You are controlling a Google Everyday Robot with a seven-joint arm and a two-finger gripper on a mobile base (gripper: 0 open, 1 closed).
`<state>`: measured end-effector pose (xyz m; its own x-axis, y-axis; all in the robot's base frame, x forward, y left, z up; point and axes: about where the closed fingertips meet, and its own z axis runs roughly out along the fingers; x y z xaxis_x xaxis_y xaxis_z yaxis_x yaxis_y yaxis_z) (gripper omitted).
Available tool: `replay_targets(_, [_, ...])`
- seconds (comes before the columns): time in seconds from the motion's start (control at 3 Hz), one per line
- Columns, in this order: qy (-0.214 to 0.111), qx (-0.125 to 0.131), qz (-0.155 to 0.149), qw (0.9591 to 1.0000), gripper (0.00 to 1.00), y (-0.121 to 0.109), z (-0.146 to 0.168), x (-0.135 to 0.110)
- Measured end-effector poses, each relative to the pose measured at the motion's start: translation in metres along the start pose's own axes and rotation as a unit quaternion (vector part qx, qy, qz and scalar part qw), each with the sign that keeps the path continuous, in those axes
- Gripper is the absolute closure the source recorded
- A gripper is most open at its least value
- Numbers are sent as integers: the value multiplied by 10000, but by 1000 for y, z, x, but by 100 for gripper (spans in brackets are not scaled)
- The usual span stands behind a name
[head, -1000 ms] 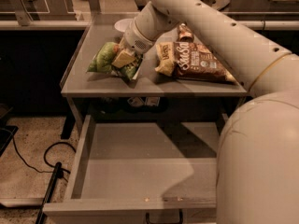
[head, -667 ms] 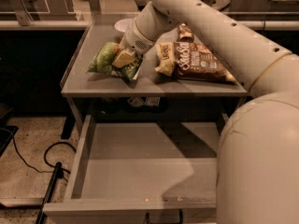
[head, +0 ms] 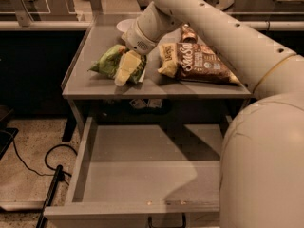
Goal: Pick green jalapeno chip bag from top drawer and place on counter
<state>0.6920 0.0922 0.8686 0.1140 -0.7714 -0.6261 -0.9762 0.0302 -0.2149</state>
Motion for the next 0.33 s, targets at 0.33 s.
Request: replay_targets(0.33, [0, 0, 0, 10000, 0, 0, 0, 0])
